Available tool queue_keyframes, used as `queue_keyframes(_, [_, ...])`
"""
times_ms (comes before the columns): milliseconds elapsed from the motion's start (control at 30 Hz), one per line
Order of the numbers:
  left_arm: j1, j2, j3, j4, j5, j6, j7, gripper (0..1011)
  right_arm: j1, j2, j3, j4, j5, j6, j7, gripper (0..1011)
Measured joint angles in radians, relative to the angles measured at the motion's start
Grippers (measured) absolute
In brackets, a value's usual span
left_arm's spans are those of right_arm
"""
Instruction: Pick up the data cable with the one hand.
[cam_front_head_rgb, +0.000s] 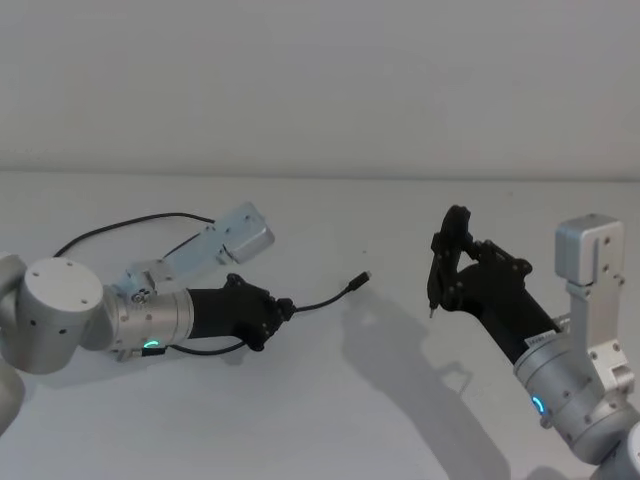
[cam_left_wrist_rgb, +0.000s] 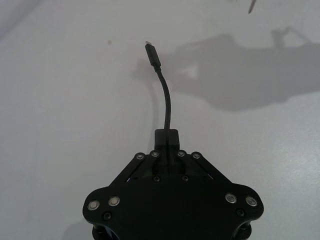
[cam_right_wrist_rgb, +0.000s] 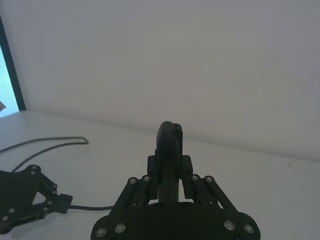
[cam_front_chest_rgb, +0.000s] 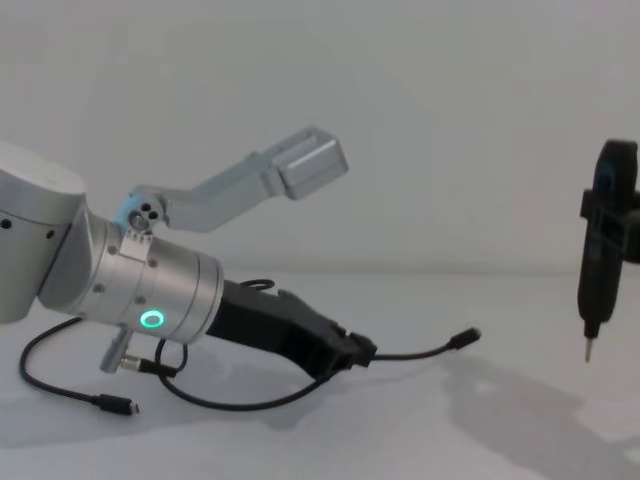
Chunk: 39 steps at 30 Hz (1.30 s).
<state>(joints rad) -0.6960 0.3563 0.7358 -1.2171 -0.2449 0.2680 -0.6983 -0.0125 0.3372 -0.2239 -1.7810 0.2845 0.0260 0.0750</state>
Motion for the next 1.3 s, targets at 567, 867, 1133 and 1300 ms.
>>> queue_keyframes(567, [0.019,0.064,-0.033,-0.138,-0.057,-0.135,-0.079,27,0.025,-0.013,0.035,-0.088,0.042,-0.024,0.043,275])
queue_keyframes(867, [0.025,0.084,-0.042,-0.18,-0.075,-0.162,-0.101,27,0.036,-0.014,0.064,-0.128,0.058,-0.026,0.055,275])
queue_keyframes(1133, [0.027,0.095,-0.046,-0.201,-0.083,-0.175,-0.111,27,0.039,-0.017,0.086,-0.146,0.072,-0.023,0.062,275])
queue_keyframes(1300, [0.028,0.098,-0.047,-0.209,-0.087,-0.18,-0.115,27,0.04,-0.024,0.098,-0.15,0.086,-0.017,0.067,275])
